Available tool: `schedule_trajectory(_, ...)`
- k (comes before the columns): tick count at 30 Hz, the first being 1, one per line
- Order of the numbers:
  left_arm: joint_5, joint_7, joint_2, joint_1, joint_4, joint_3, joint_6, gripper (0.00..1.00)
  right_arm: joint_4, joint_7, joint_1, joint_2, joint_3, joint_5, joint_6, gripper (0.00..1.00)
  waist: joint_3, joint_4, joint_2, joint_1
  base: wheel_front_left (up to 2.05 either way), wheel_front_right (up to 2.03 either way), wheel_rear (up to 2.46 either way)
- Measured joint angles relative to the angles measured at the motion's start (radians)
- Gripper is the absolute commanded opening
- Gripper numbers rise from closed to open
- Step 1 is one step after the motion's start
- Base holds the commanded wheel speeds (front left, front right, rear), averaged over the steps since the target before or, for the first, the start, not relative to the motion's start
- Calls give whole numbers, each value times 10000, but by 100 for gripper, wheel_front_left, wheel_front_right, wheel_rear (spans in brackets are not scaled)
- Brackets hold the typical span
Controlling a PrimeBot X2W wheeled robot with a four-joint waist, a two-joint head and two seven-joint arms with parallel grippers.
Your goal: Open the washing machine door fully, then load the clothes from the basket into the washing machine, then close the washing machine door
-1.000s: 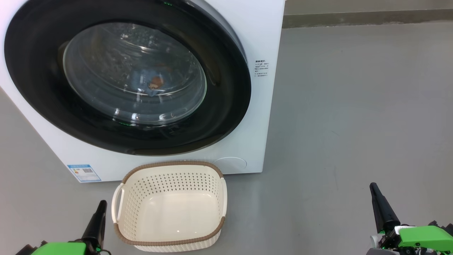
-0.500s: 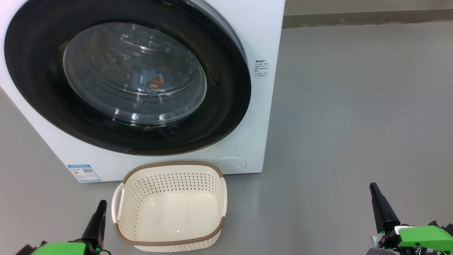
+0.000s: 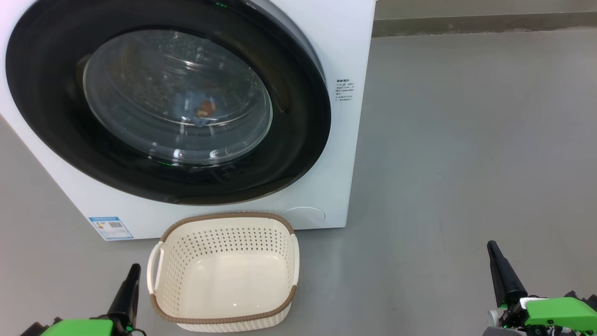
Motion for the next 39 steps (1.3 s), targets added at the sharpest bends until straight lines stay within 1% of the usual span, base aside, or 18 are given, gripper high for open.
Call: schedule_trajectory(39, 0, 0, -13, -1, -2, 15, 0, 0, 0, 0, 0, 0, 0, 0, 0, 0, 0, 0, 0, 1, 0, 0, 0)
